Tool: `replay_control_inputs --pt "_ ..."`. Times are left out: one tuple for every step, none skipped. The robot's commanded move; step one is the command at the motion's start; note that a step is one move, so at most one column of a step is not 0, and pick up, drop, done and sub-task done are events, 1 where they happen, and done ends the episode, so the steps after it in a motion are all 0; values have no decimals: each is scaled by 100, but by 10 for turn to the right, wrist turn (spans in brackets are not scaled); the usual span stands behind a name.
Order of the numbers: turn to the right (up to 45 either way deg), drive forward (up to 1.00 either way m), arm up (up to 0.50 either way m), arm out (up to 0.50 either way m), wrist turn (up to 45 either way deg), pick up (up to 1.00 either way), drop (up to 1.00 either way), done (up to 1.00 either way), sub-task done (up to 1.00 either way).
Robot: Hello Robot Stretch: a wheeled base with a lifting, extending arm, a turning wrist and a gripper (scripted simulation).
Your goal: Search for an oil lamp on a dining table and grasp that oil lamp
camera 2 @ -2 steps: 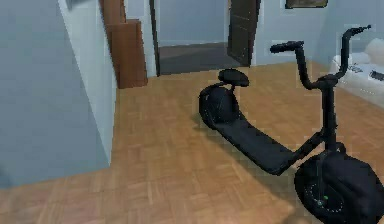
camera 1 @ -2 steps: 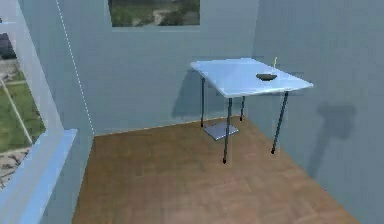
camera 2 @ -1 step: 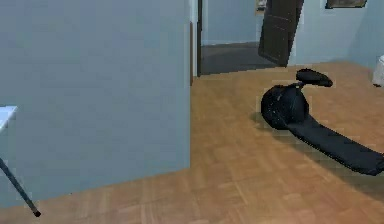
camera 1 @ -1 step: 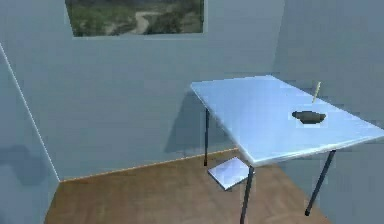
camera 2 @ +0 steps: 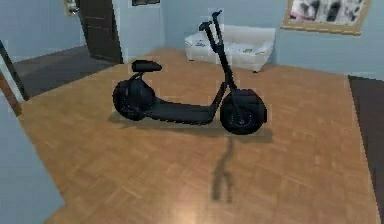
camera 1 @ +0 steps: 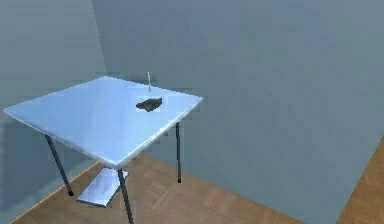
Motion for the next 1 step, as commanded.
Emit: replay_control_inputs --pt "30 0 0 0 0 0 0 0 0"
